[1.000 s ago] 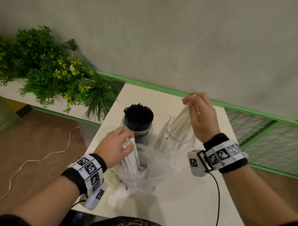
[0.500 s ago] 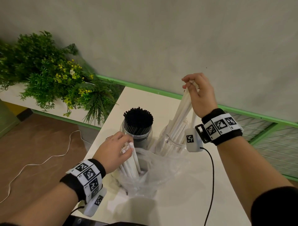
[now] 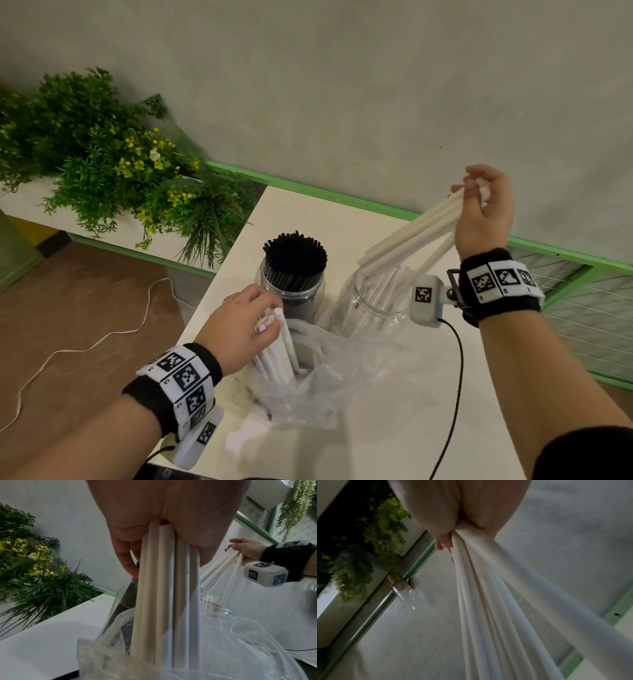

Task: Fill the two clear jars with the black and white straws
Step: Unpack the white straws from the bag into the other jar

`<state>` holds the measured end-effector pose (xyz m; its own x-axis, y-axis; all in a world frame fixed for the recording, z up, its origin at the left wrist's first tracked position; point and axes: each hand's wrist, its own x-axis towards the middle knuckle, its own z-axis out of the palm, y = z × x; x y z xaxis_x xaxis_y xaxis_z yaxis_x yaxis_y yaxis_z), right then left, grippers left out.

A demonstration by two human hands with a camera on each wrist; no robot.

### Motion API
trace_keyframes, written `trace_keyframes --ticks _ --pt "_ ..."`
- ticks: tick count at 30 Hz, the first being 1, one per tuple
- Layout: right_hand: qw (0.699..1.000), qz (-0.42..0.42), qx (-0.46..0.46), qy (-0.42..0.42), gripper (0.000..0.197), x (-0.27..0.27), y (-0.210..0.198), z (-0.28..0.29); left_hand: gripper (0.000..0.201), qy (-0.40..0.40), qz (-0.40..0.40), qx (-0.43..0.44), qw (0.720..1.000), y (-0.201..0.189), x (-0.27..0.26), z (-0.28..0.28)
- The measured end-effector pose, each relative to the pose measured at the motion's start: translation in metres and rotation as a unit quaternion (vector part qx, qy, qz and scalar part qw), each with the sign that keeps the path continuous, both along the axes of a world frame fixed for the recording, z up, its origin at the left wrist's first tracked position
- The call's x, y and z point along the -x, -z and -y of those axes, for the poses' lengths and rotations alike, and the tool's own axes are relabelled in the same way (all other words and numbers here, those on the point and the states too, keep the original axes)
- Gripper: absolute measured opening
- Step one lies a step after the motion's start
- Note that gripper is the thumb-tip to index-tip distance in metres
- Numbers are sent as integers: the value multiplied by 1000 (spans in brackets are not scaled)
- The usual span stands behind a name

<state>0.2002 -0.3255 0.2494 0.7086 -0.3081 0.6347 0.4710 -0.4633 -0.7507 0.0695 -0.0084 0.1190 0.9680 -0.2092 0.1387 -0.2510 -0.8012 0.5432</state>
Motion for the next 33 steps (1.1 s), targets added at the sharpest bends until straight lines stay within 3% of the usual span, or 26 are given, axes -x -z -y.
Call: trace_keyframes --ticks 6,15,18,21,25,30,33 --pt "1000 -8 7 23 22 10 24 20 30 -1 -3 4 1000 -1 -1 1" --pt "997 35 27 56 33 20 34 23 29 -9 -10 9 1000 0 -1 1" --pt "998 27 52 20 34 19 41 17 31 -10 -14 5 1000 0 -2 2" --pt "990 -19 136 -31 32 13 56 2 34 -11 -14 1 1000 1 -2 3" --pt "973 -103 172 -111 26 5 81 -14 32 -9 -14 4 1000 1 -3 4" --pt "945 -203 202 -155 22 9 105 -19 34 -8 -9 14 1000 0 -2 5" --pt "938 -203 230 -161 24 18 115 -20 33 -5 -9 12 1000 1 -3 5"
